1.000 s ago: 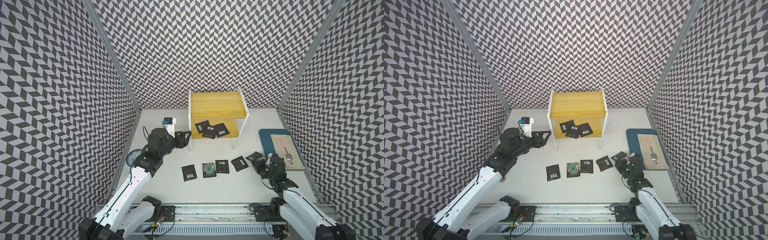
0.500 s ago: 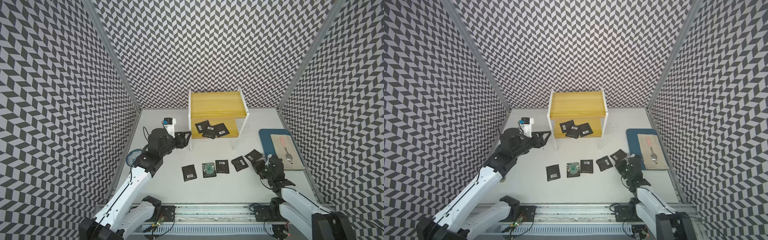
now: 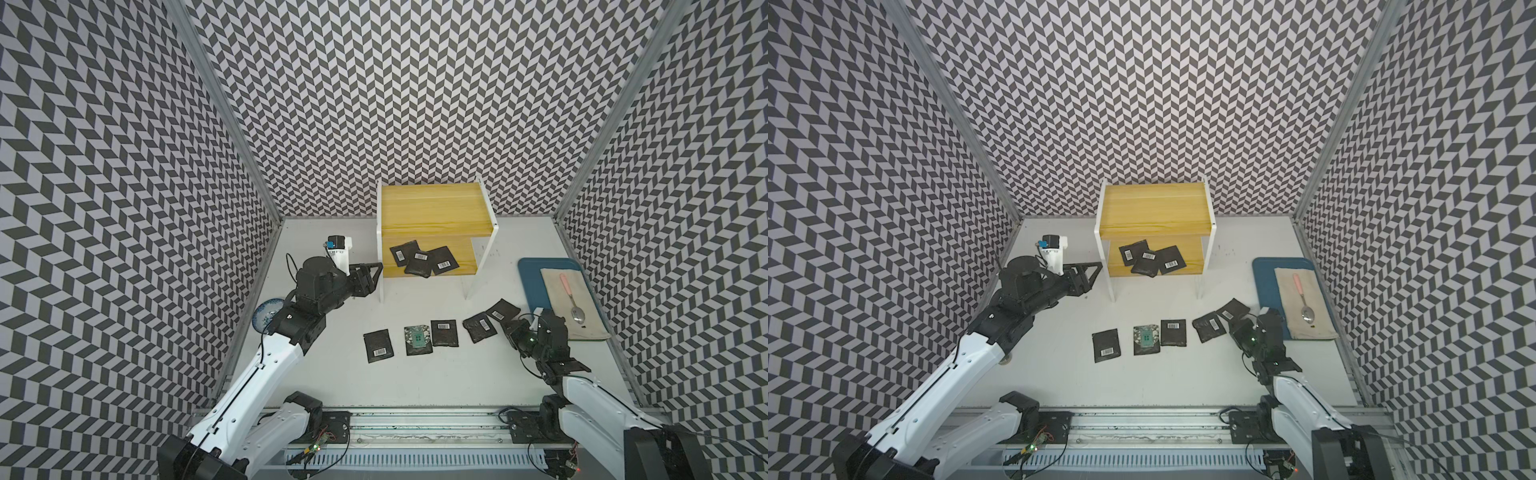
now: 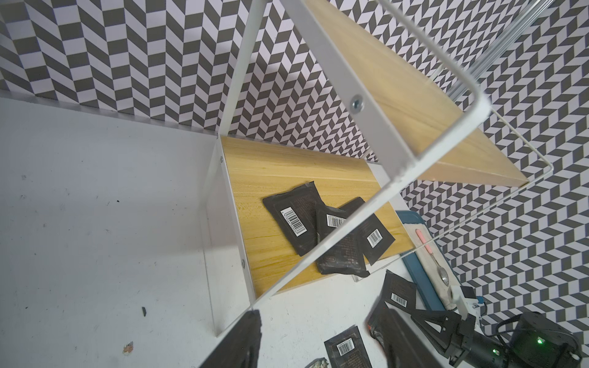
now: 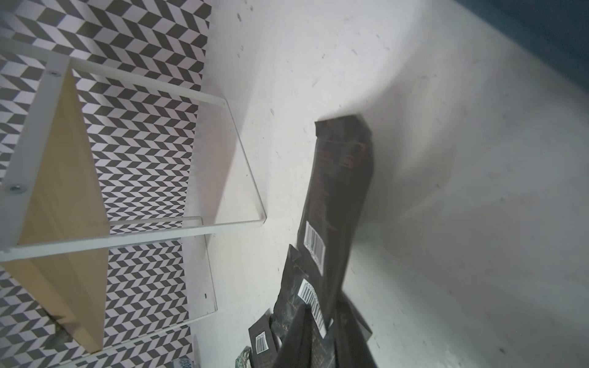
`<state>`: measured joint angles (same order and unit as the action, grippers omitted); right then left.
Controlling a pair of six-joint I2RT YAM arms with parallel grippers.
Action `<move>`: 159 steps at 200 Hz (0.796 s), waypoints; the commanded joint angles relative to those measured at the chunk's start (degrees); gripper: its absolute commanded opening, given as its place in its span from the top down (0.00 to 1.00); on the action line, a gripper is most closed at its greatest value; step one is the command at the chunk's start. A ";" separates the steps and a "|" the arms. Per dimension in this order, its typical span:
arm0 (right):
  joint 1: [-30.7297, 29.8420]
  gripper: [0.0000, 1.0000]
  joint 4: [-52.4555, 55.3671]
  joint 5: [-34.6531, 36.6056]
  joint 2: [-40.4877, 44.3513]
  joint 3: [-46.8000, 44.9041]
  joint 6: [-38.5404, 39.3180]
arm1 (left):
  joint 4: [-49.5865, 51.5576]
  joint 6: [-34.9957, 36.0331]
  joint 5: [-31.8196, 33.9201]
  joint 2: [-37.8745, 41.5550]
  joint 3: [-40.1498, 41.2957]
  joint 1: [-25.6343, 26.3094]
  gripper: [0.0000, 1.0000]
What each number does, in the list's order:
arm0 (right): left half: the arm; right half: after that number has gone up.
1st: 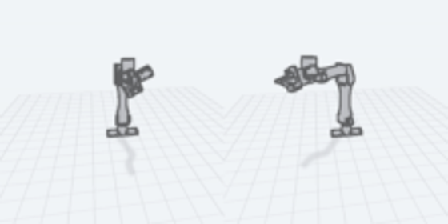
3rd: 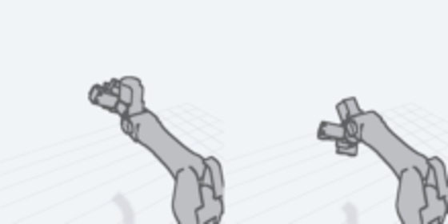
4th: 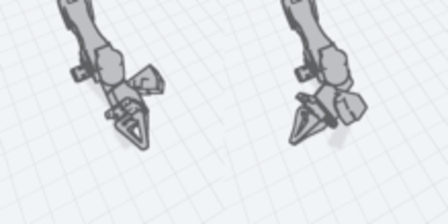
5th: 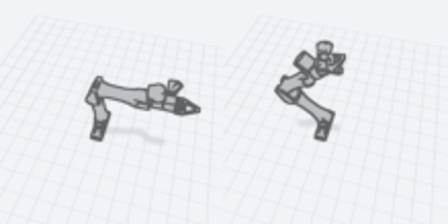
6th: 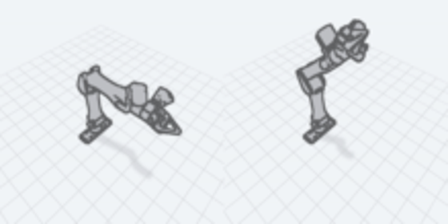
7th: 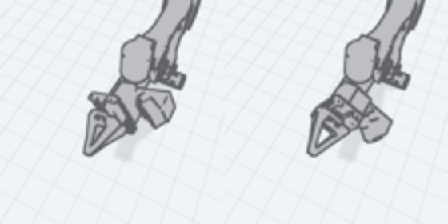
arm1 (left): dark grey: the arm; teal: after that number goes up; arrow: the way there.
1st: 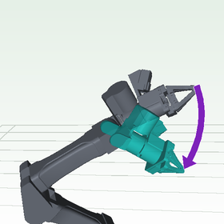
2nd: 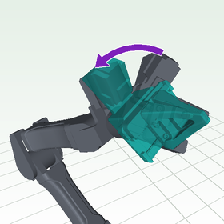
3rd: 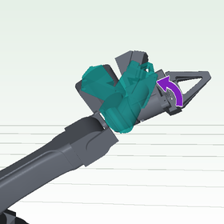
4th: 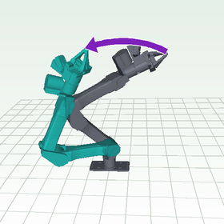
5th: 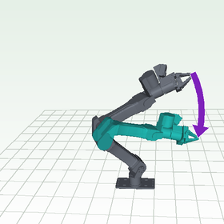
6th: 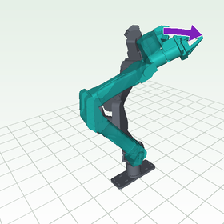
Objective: Remove the tea bags from the shelf
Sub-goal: Place the tea bag at the center of the board.
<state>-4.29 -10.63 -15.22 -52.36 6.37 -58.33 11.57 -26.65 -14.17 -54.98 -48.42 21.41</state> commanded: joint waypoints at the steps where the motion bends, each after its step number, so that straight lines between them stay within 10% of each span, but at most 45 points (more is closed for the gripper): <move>1: 0.29 0.71 -0.71 -0.31 1.09 0.03 -0.07 | -1.03 0.02 0.04 0.62 0.36 0.30 0.37; 159: 0.08 0.58 13.12 -6.05 12.38 9.81 7.86 | -0.87 0.64 -0.06 -0.10 -2.15 0.26 0.37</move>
<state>-4.32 0.91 -19.05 -41.34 13.45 -53.10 11.57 -26.65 -14.17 -55.00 -48.47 21.41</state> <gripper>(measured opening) 0.411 0.626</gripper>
